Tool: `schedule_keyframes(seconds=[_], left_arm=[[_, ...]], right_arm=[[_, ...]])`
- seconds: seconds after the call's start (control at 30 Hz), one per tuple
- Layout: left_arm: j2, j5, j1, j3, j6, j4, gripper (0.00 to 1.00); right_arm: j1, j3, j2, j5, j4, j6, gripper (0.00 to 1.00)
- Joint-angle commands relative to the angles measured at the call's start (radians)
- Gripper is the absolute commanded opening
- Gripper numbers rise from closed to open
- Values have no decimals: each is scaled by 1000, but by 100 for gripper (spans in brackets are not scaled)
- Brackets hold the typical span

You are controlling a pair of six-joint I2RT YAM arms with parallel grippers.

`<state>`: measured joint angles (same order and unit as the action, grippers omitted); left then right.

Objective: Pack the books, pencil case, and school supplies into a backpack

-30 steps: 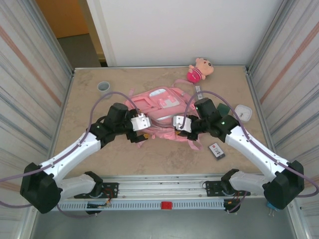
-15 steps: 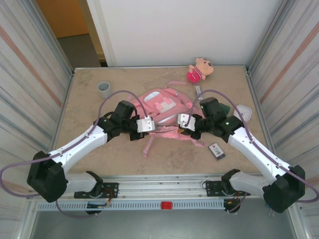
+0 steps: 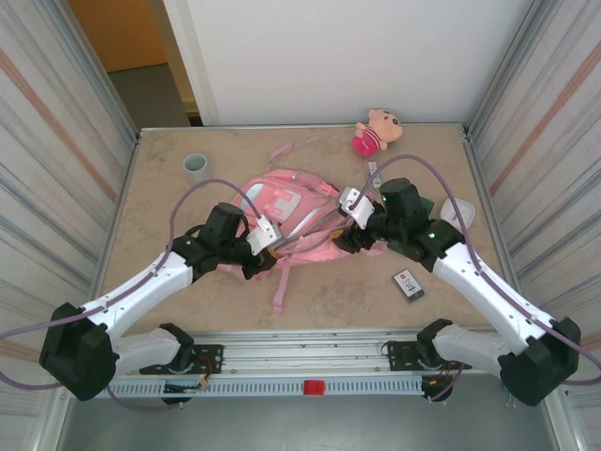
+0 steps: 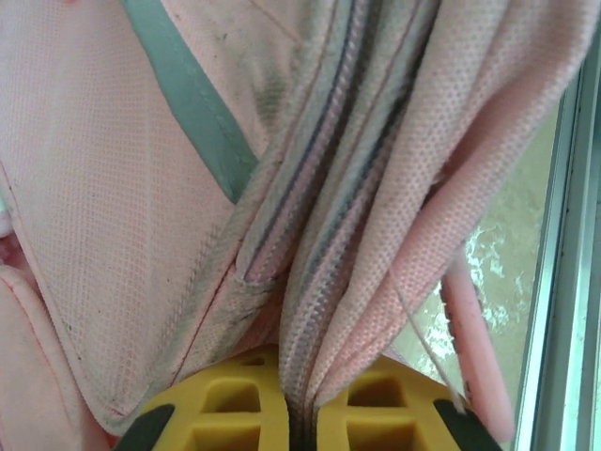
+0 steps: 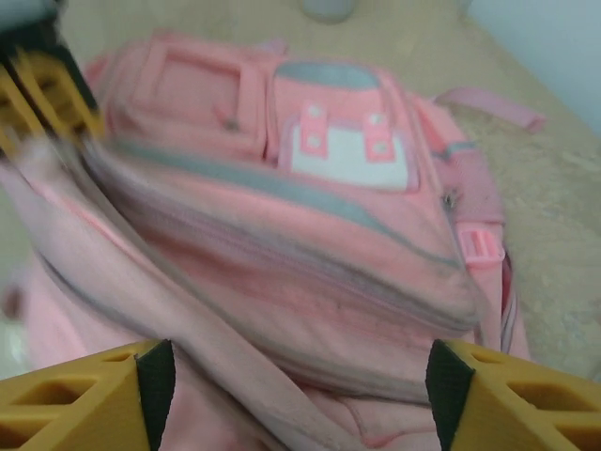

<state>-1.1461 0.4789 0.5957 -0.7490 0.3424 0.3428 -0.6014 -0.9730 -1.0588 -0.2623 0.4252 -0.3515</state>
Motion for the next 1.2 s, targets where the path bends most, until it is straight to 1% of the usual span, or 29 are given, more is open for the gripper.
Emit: schedule_keyframes(seconds=[0.0, 0.07, 0.13, 0.17, 0.23, 0.27, 0.37, 0.5, 0.67, 0.8, 0.9, 1.0, 1.1, 1.17], left_arm=[[11, 84, 3, -1, -165, -106, 0], [-5, 91, 2, -10, -175, -106, 0], [-24, 97, 0, -24, -185, -97, 0], [-33, 105, 0, -31, -187, -90, 0], [-45, 118, 1, -43, -193, -87, 0], [-51, 126, 0, -45, -196, -90, 0], [-63, 145, -2, -53, -208, -102, 0], [-79, 160, -7, -66, -236, -108, 0], [-86, 187, -15, -89, -270, -91, 0], [-79, 235, -19, -80, -286, -108, 0], [-79, 298, -20, -75, -285, -124, 0], [-77, 346, -20, -75, -286, -134, 0], [-75, 387, -21, -74, -290, -149, 0], [-74, 405, -22, -72, -293, -159, 0]], right_arm=[[-154, -81, 60, 192, 88, 338, 71], [-244, -98, 59, 235, 118, 467, 70], [-293, -99, 49, 219, 107, 617, 66], [-303, -88, 45, 185, 77, 703, 62], [-307, -45, 37, 131, -11, 882, 58], [-309, -23, 29, 124, -51, 972, 57], [-343, 9, -9, 162, -95, 1112, 54], [-381, 14, -97, 207, -108, 1200, 52], [-404, 49, -182, 246, -204, 1279, 46], [-423, 54, -219, 374, -208, 1284, 45], [-424, 65, -240, 429, -251, 1266, 42], [-431, 49, -272, 490, -243, 1244, 38], [-463, 37, -292, 635, -202, 1207, 31], [-471, 42, -301, 695, -199, 1189, 27]])
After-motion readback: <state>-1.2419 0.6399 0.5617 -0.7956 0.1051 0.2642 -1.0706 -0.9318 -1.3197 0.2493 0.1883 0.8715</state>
